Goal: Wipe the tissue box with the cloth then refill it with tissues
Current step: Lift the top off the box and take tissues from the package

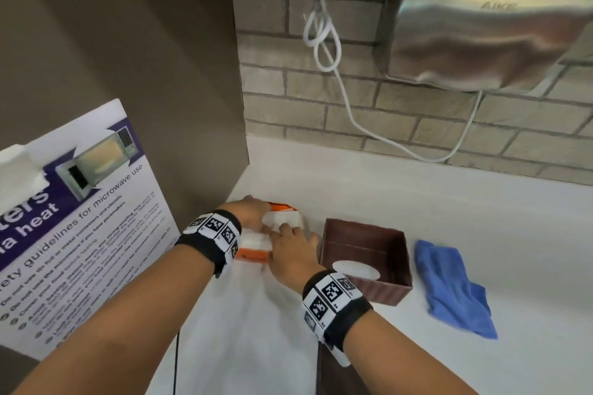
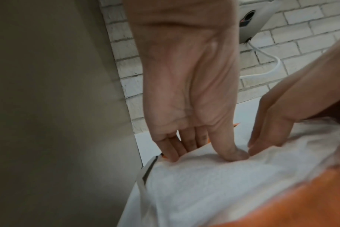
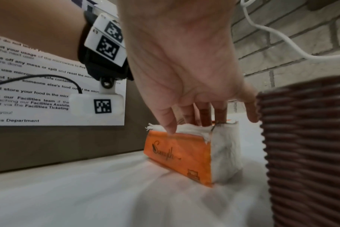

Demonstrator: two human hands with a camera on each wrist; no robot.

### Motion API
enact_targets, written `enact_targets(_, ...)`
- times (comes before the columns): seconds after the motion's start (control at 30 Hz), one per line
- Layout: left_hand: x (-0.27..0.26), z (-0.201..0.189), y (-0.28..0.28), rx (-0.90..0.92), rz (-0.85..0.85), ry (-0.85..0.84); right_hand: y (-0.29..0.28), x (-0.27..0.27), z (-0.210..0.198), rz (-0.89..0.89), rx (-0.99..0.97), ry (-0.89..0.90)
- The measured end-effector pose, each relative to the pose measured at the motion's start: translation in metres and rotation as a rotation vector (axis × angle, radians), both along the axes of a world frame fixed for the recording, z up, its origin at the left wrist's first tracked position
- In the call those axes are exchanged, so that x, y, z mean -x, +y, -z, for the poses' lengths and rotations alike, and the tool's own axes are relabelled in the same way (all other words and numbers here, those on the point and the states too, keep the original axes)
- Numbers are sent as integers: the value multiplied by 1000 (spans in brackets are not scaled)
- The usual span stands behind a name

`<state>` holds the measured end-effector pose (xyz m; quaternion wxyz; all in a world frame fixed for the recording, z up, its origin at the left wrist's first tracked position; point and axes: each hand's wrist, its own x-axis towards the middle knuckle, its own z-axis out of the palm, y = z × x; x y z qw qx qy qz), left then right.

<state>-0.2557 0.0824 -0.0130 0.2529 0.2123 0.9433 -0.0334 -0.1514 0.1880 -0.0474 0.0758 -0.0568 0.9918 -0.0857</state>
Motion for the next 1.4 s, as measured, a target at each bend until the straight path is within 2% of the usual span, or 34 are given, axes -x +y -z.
enact_targets(0.07,4,0,1,22,11,20,0,0,-3,12,23,-3)
enact_targets(0.37,-4,-1,-5,-93,-6,137,6,17,-11,66,147,124)
enact_targets(0.53,-16,1,-16,-205,-28,148,11,26,-20,74,230,81)
enact_targets(0.77,-26,2,-30,-346,-61,129,14,38,-27,78,129,-7)
enact_targets(0.87,-29,-3,-33,-302,-69,134,18,40,-31,39,44,-17)
enact_targets(0.93,-32,-12,-37,-222,-49,166,21,42,-34,31,61,-41)
enact_targets(1.0,-34,-22,-41,-160,-48,179,23,44,-36,51,166,-72)
enact_targets(1.03,-33,-26,-45,-159,-60,180,26,45,-36,77,281,-92)
enact_targets(1.13,-30,-38,-54,-237,-109,186,34,42,-44,191,770,-154)
enact_targets(1.2,-30,-45,-61,-379,-195,156,38,38,-51,249,976,-182)
enact_targets(1.3,-35,-58,-65,-593,-275,174,43,35,-58,256,1147,-143)
enact_targets(1.4,-48,-74,-62,-932,-410,214,57,24,-70,247,1327,-93)
